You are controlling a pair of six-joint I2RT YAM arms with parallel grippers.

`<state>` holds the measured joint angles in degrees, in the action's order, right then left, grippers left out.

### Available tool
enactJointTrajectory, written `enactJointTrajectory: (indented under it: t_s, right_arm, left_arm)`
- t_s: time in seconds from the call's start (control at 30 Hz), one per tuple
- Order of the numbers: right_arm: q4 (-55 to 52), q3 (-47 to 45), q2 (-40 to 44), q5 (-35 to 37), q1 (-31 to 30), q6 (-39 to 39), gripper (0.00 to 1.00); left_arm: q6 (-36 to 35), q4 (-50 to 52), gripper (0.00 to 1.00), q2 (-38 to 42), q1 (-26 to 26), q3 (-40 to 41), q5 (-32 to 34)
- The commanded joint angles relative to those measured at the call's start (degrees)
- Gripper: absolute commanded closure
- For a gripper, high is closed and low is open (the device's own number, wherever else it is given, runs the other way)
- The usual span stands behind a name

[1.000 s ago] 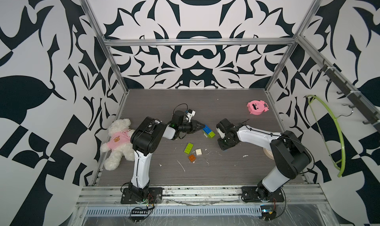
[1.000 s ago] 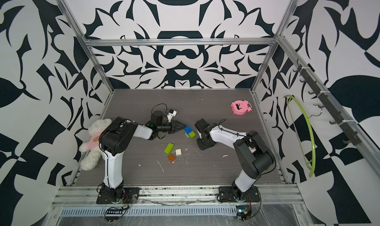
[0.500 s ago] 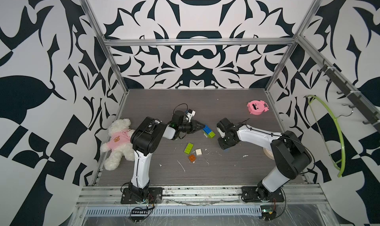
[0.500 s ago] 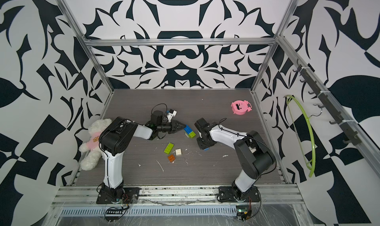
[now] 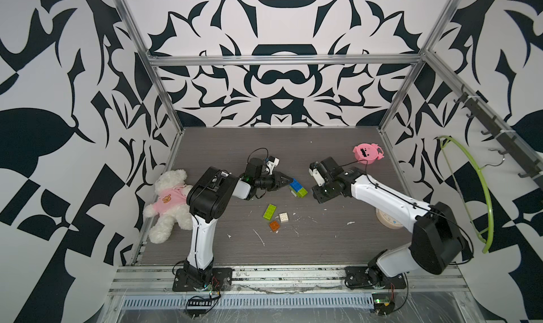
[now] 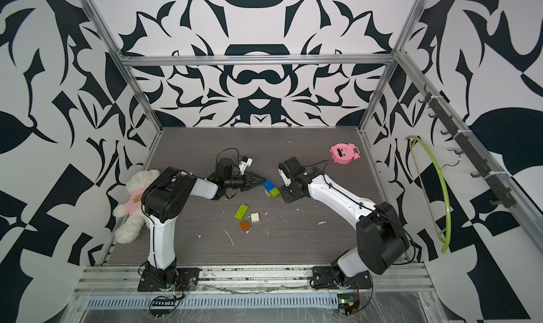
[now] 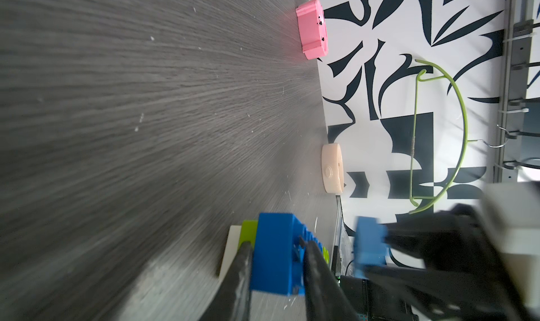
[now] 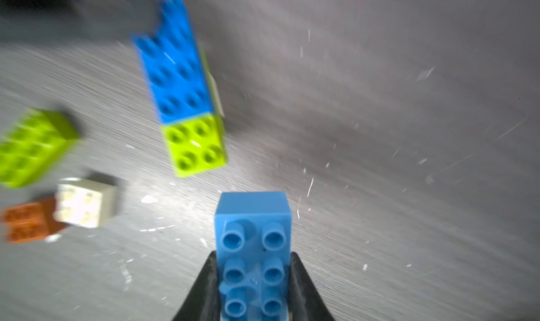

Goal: Assemble a heart with lego
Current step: Pick up the lego brick from the center of the board, then assemble the lego brick with the lego brick.

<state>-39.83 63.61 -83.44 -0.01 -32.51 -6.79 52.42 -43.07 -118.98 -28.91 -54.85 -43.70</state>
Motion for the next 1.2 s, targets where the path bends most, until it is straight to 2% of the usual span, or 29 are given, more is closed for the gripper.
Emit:
enactJointTrajectory:
  t_s: [0.0, 0.27, 0.53, 0.8, 1.17]
  right_arm:
    - [-5.25, 5.34, 0.91, -5.13, -0.21, 5.60, 1.00]
    - [-13.27, 15.38, -9.61, -7.97, -1.68, 11.81, 1.00]
    - [-14.13, 22.02, -18.15, -5.67, -1.73, 14.74, 1.00]
    - [-15.75, 25.19, -23.37, -6.70, -0.55, 16.36, 1.00]
    - [-16.36, 26.03, -25.77, -8.06, 0.52, 14.91, 1.00]
  left_arm:
    - [-0.76, 1.41, 0.80, -0.38, -0.10, -0.40, 0.07]
    - [-0.91, 1.41, 0.80, -0.47, -0.10, -0.26, -0.10]
    - [-0.90, 1.32, 0.80, -0.38, -0.10, -0.03, 0.00]
    - [-0.83, 0.97, 0.80, -0.14, -0.16, 0.23, 0.03]
    - [-0.22, -0.09, 0.80, -0.83, -0.10, 0.01, -0.12]
